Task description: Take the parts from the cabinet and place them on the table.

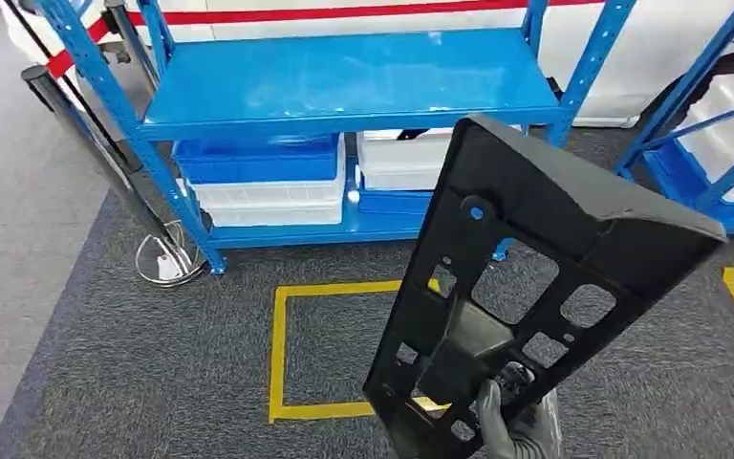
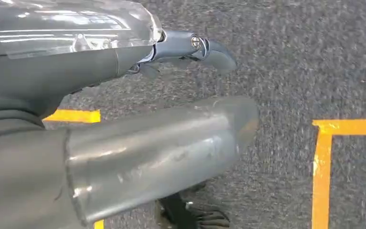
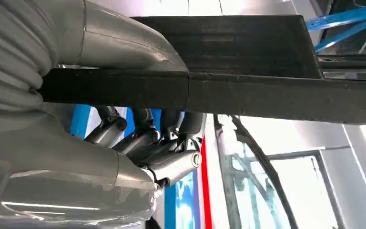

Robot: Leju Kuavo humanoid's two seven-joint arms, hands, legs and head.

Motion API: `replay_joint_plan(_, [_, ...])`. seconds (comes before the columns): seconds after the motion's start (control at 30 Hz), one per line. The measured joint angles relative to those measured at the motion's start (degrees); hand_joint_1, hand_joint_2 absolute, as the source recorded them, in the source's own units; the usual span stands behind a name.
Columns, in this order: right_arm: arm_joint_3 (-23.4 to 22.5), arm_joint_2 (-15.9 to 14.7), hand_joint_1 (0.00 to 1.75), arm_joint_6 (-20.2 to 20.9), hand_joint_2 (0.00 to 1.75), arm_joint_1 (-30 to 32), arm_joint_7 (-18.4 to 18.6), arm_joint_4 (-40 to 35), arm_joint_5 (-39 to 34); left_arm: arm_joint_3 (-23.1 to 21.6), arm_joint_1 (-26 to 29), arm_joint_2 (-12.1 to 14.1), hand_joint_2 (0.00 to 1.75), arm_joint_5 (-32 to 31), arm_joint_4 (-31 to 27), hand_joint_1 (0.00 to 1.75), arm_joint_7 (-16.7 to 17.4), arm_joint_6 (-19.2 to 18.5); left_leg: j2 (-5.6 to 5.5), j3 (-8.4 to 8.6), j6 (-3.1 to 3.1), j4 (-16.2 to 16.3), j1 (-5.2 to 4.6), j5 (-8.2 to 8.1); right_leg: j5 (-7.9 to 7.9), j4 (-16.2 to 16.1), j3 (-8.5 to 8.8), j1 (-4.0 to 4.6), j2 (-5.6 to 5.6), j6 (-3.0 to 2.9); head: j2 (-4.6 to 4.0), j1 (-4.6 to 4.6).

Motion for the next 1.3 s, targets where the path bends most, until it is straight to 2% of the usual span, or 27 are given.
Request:
replay_joint_plan(0.07, [-0.02, 0.0, 1.75, 0.22, 1.75, 0.14, -0.04, -0.02, -0.13, 0.13, -0.01, 0.0, 0.0, -0.15, -0.02, 0.0, -0.02, -0.17, 1.17, -0.15, 0.3, 0.02, -0.31, 0.28, 0.86, -0.22, -0.26, -0.32, 1.23, 0.75, 0.0, -0.07])
replay_joint_plan(0.1, [-0.02, 0.0, 1.75, 0.24, 1.75, 0.25, -0.04, -0.02, -0.13, 0.13, 0.06, -0.11, 0.0, -0.37, -0.02, 0.0, -0.02, -0.22, 1.9, -0.34, 0.6, -0.67, 0.28, 1.07, 1.29, -0.23, -0.57, 0.1, 1.88, 1.21, 0.0, 0.05])
replay_joint_plan(0.13, [-0.02, 0.0, 1.75, 0.26, 1.75, 0.53, -0.04, -0.02, -0.13, 0.17, -0.05, -0.17, 0.0, -0.55, -0.09, 0.0, 0.0, -0.31, 2.95, -0.56, 0.85, -0.73, 0.36, 1.55, 0.03, 0.8, -1.24, -0.12, 0.35, 1.3, 0.0, 0.02])
replay_joint_plan(0.17, [-0.02, 0.0, 1.75, 0.33, 1.75, 0.48, -0.04, -0.15, -0.13, 0.26, -0.01, -0.17, 0.0, -0.59, -0.11, 0.0, -0.04, -0.31, 3.63, -1.1, 1.34, -0.7, 0.39, 1.86, -2.97, 4.12, -2.75, -0.22, -1.57, 1.53, -0.02, 0.68])
replay_joint_plan(0.2, [-0.02, 0.0, 1.75, 0.33, 1.75, 0.45, -0.02, -0.15, -0.15, 0.39, 0.17, -0.22, 0.0, -0.68, -0.11, 0.0, -0.02, -0.33, 4.5, -1.52, 1.32, -0.55, 0.34, 2.07, -5.88, 8.76, -4.63, -0.43, -2.57, 1.94, 0.0, 0.83])
replay_joint_plan(0.27, [-0.02, 0.0, 1.75, 0.35, 1.75, 0.61, -0.02, -0.15, -0.15, 0.66, 0.44, -0.24, 0.0, -0.66, -0.11, 0.0, -0.02, -0.33, 6.24, -2.23, 1.2, -0.19, 0.29, 2.26, -9.52, 17.22, -7.64, -0.84, -3.18, 2.59, 0.0, 0.83])
replay_joint_plan(0.3, [-0.02, 0.0, 1.75, 0.35, 1.75, 0.64, -0.02, -0.15, -0.15, 0.74, 0.43, -0.24, 0.0, -0.66, -0.11, 0.0, -0.02, -0.31, 6.96, -2.53, 1.13, 0.02, 0.3, 2.3, -9.43, 18.19, -7.6, -1.11, -3.37, 2.81, 0.0, 0.79])
replay_joint_plan(0.37, [-0.07, 0.0, 1.75, 0.35, 1.75, 0.76, -0.02, -0.15, -0.17, 0.87, 0.3, -0.24, 0.0, -0.66, -0.11, 0.0, -0.02, -0.33, 8.34, -2.73, 0.9, 0.47, 0.35, 2.16, -6.38, 12.48, -3.25, -1.62, -4.04, 3.14, 0.0, 0.77])
replay_joint_plan(0.4, [-0.07, 0.0, 1.75, 0.35, 1.75, 0.75, -0.02, -0.15, -0.17, 0.9, 0.23, -0.31, 0.0, -0.66, -0.11, 0.0, -0.02, -0.33, 9.01, -2.69, 0.62, 0.75, 0.41, 1.97, -4.38, 6.94, 0.3, -1.75, -5.01, 3.19, 0.0, 0.81])
replay_joint_plan(0.43, [-0.07, 0.0, 1.75, 0.35, 1.75, 0.73, -0.02, -0.15, -0.17, 0.92, 0.17, -0.33, 0.0, -0.66, -0.11, 0.0, -0.02, -0.33, 9.47, -2.51, 0.18, 1.24, 0.34, 1.67, -3.82, 2.06, 3.2, -1.72, -7.12, 3.07, 0.0, 0.83])
replay_joint_plan(0.47, [-0.07, 0.0, 1.75, 0.35, 1.75, 0.65, 0.0, -0.15, -0.2, 0.98, 0.16, -0.28, 0.0, -0.66, -0.13, 0.0, -0.02, -0.33, 9.97, -2.97, -0.33, 1.76, -0.1, 1.35, -4.48, 1.42, 3.33, -0.95, -7.69, 2.24, 0.0, 0.9])
replay_joint_plan(0.5, [-0.11, 0.0, 1.75, 0.33, 1.75, 0.76, -0.02, -0.28, -0.17, 1.0, 0.16, -0.31, 0.0, -0.7, -0.15, 0.0, -0.04, -0.39, 10.26, -2.97, -0.57, 1.8, -0.07, 1.3, -4.41, 1.52, 3.03, -1.2, -6.83, 1.52, 0.0, 0.53])
replay_joint_plan(0.6, [-0.3, 0.0, 1.75, 0.22, 1.75, 1.18, -0.04, -0.35, -0.24, 1.05, -0.24, -0.33, 0.0, -0.81, -0.22, 0.0, -0.04, -0.61, 11.61, -2.4, -1.52, 1.76, 0.04, 1.13, -4.18, 1.31, 2.61, -1.05, -5.34, 0.27, 0.0, 0.44])
replay_joint_plan(0.67, [-0.37, 0.04, 1.75, 0.22, 1.75, 1.35, -0.07, -0.46, -0.24, 1.05, -0.36, -0.35, 0.0, -1.09, -0.28, 0.0, -0.04, -0.83, 6.98, -3.9, -2.0, 5.06, 0.47, -1.89, -3.86, 1.17, 2.38, -1.29, -4.53, -0.39, 0.0, 0.0])
replay_joint_plan(0.7, [-0.39, 0.2, 1.75, 0.22, 1.75, 1.32, -0.07, -0.46, -0.24, 1.09, -0.2, -0.35, 0.0, -1.09, -0.28, 0.0, -0.04, -0.85, 5.66, -5.93, -2.1, 9.54, 0.53, -4.43, -3.78, 1.17, 2.2, -1.21, -3.99, -0.57, 0.0, -0.07])
replay_joint_plan(0.77, [-0.48, 0.28, 1.75, 0.15, 1.75, 1.43, -0.07, -0.46, -0.24, 1.22, 0.17, -0.31, 0.0, -1.35, -0.28, 0.0, -0.04, -0.92, 4.8, -10.35, -2.16, 18.8, 0.48, -7.99, -3.67, 1.22, 1.96, -1.0, -2.55, -0.75, 0.0, -0.11])
replay_joint_plan(0.8, [-0.52, 0.28, 1.75, 0.11, 1.75, 1.56, -0.07, -0.46, -0.24, 1.27, 0.3, -0.33, 0.0, -1.73, -0.28, 0.0, -0.04, -1.03, 4.78, -11.41, -2.08, 20.65, 0.48, -7.74, -3.66, 1.25, 1.98, -0.89, -1.8, -0.75, 0.0, -0.09])
replay_joint_plan(0.83, [-0.57, 0.28, 1.75, 0.06, 1.75, 1.7, -0.07, -0.46, -0.22, 1.29, 0.34, -0.33, 0.0, -1.84, -0.28, 0.0, -0.04, -1.16, 4.71, -11.09, -1.89, 19.51, 0.48, -6.03, -3.66, 1.27, 2.1, -0.82, -1.03, -0.75, 0.0, -0.09])
replay_joint_plan(0.9, [-0.57, 0.31, 1.75, 0.04, 1.75, 1.73, -0.07, -0.46, -0.2, 1.4, 0.28, -0.33, 0.0, -1.88, -0.31, 0.0, -0.04, -1.29, 3.91, -7.36, -1.28, 10.4, 0.48, -0.07, -3.66, 1.37, 2.46, -0.69, 0.65, -0.75, 0.0, -0.09])
replay_joint_plan(0.93, [-0.57, 0.33, 1.75, 0.04, 1.75, 1.74, -0.07, -0.46, -0.17, 1.46, 0.31, -0.26, 0.0, -1.88, -0.31, 0.0, -0.04, -1.29, 1.78, -5.33, -0.83, 5.21, 0.48, 2.55, -3.65, 1.39, 2.58, -0.68, 1.35, -0.72, 0.0, -0.11])
replay_joint_plan(0.97, [-0.57, 0.37, 1.75, 0.04, 1.75, 1.72, -0.07, -0.46, -0.17, 1.49, 0.32, -0.13, 0.0, -1.9, -0.31, 0.0, -0.02, -1.31, -1.23, -4.8, -0.51, 4.07, 0.51, 1.89, -3.52, 1.45, 2.39, -0.64, 1.81, -0.46, 0.0, 0.02])
replay_joint_plan(1.1, [-0.66, 0.53, 1.75, -0.13, 1.75, 2.08, -0.11, -0.48, -0.07, 1.53, 0.21, -0.11, 0.0, -2.03, -0.44, 0.0, -0.04, -1.35, 0.79, -4.7, -0.02, 2.51, 0.2, 2.26, -2.42, 1.3, 1.02, -1.02, 4.84, 1.34, 0.0, -0.17])
replay_joint_plan(1.13, [-0.68, 0.52, 1.75, -0.17, 1.75, 2.24, -0.11, -0.52, -0.04, 1.53, 0.16, -0.2, 0.0, -2.16, -0.44, 0.0, -0.04, -1.4, 1.87, -4.48, 0.33, 1.82, 0.96, 2.79, -2.92, 1.89, 0.93, -1.01, 3.4, 1.46, 0.0, -0.02])
replay_joint_plan(1.17, [-0.68, 0.52, 1.75, -0.26, 1.75, 2.27, -0.22, -0.7, -0.04, 1.53, 0.17, -0.2, 0.0, -2.27, -0.46, 0.0, -0.09, -1.42, 2.45, -4.47, 0.58, 1.54, 0.73, 2.97, -4.46, 3.57, 0.01, -0.49, 0.18, 1.61, 0.0, 0.24])
replay_joint_plan(1.2, [-0.7, 0.52, 1.75, -0.28, 1.75, 2.2, -0.24, -0.79, 0.0, 1.57, 0.3, -0.2, 0.0, -2.47, -0.44, 0.0, -0.11, -1.53, 3.57, -4.6, 0.96, 1.55, 0.59, 2.99, -7.07, 7.61, -1.97, -0.57, -1.86, 1.77, 0.0, 0.57])
replay_joint_plan(1.27, [-0.68, 0.52, 1.75, -0.31, 1.75, 2.35, -0.26, -0.79, 0.13, 1.86, 0.53, -0.22, 0.0, -3.02, -0.44, 0.0, -0.17, -1.55, 5.45, -4.75, 1.02, 1.6, 0.39, 2.95, -10.83, 16.05, -5.92, -0.83, -3.01, 2.13, 0.0, 0.59])
replay_joint_plan(1.3, [-0.72, 0.52, 1.75, -0.39, 1.75, 2.43, -0.28, -0.79, 0.13, 2.14, 0.55, -0.22, 0.0, -3.04, -0.44, 0.0, -0.17, -1.6, 6.39, -4.84, 1.02, 1.64, 0.36, 2.94, -11.2, 18.39, -6.97, -1.01, -3.15, 2.3, 0.0, 0.55])
